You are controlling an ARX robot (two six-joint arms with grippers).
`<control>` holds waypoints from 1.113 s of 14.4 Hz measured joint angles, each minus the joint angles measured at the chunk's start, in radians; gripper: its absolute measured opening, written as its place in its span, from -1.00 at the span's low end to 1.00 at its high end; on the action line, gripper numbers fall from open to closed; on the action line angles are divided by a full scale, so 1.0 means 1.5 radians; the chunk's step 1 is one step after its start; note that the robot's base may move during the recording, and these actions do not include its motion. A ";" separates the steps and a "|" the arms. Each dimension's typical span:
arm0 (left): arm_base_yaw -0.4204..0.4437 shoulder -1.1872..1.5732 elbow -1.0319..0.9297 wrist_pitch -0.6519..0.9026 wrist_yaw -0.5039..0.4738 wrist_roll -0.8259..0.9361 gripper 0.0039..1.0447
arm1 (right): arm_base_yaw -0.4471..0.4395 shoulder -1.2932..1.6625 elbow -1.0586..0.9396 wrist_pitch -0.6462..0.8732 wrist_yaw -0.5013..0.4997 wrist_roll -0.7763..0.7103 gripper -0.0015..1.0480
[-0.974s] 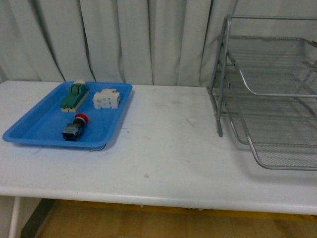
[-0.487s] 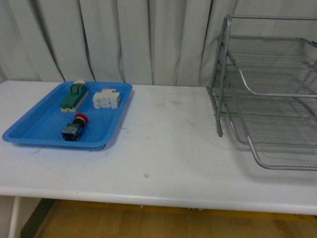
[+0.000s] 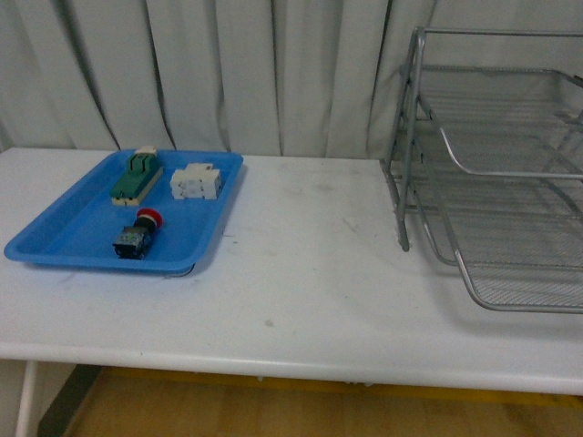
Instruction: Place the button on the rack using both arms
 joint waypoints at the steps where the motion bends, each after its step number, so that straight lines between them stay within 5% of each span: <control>1: -0.074 0.093 0.067 -0.140 -0.153 -0.076 0.88 | 0.000 0.000 0.000 -0.001 0.001 0.000 0.87; 2: -0.105 0.191 0.124 -0.193 -0.255 -0.152 0.88 | 0.000 0.000 0.000 0.000 -0.002 -0.001 0.87; 3: -0.076 0.241 0.153 -0.149 -0.323 -0.194 0.88 | 0.000 0.000 0.000 0.000 0.000 0.000 0.87; 4: -0.009 0.303 0.187 -0.057 -0.313 -0.205 0.88 | 0.000 0.000 0.000 0.000 0.000 0.000 0.87; 6: 0.074 0.509 0.246 0.128 -0.198 -0.173 0.88 | 0.000 0.000 0.000 0.000 0.000 0.000 0.87; 9: 0.103 0.917 0.443 0.307 -0.102 -0.095 0.88 | 0.000 0.000 0.000 0.000 0.000 0.000 0.87; 12: 0.073 1.174 0.603 0.253 0.017 -0.027 0.88 | 0.000 0.000 0.000 0.000 0.000 0.000 0.87; 16: 0.047 1.303 0.730 0.179 0.091 0.054 0.88 | 0.000 0.000 0.000 0.000 0.000 0.000 0.87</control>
